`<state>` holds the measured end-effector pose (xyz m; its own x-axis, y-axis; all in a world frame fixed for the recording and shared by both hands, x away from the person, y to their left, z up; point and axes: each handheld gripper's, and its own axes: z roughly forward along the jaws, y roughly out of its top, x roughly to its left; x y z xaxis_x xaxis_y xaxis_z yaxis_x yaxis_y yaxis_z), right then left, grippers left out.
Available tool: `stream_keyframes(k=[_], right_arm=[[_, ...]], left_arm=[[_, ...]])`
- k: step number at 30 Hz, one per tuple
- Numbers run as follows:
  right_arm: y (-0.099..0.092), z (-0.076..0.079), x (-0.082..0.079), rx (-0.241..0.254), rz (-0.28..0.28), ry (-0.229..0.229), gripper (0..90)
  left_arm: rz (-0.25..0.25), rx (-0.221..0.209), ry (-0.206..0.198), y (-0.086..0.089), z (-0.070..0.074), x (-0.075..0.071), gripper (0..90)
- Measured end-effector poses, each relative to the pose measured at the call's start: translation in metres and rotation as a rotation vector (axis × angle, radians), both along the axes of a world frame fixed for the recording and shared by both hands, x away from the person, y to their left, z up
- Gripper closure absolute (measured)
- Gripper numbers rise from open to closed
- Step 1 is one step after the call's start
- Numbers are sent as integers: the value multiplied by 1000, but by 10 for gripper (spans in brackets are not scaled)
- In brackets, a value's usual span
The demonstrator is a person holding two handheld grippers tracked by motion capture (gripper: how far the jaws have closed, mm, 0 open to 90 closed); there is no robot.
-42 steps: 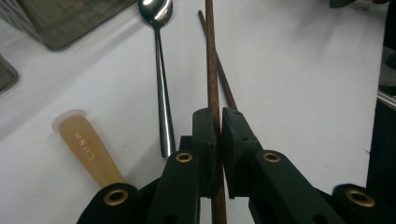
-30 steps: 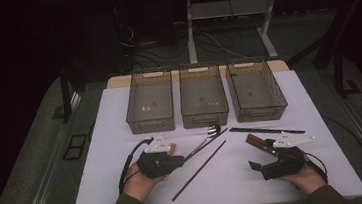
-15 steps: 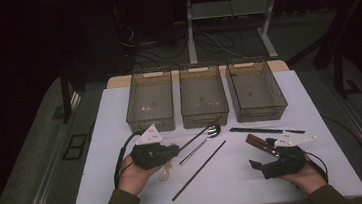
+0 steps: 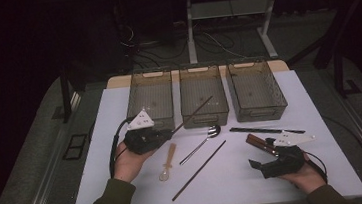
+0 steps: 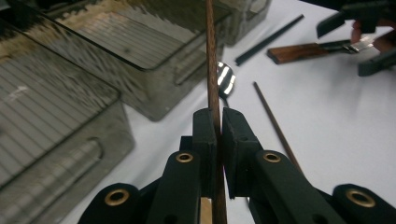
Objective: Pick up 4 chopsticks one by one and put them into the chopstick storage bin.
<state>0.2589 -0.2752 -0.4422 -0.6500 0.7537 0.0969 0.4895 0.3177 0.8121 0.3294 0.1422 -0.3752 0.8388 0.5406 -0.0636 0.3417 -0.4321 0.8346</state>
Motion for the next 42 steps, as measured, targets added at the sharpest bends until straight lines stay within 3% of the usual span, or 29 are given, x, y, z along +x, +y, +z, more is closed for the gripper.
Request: stream_keyframes(k=[11,18,29,37,42], right_arm=[[0,0,1,0,-2,0,5],[-1,0,1,0,-4,-1,5],[-1,1,-1,9,-2,-6,5],[-1,1,0,9,-1,-7,5],[-1,1,0,8,-1,-6,5]], left_arm=[[75,-5,-10,9,8,22,846],[126,-30,18,15,6,39,846],[210,0,4,21,11,67,846],[251,65,-22,25,17,86,847],[288,66,-43,30,17,96,847]])
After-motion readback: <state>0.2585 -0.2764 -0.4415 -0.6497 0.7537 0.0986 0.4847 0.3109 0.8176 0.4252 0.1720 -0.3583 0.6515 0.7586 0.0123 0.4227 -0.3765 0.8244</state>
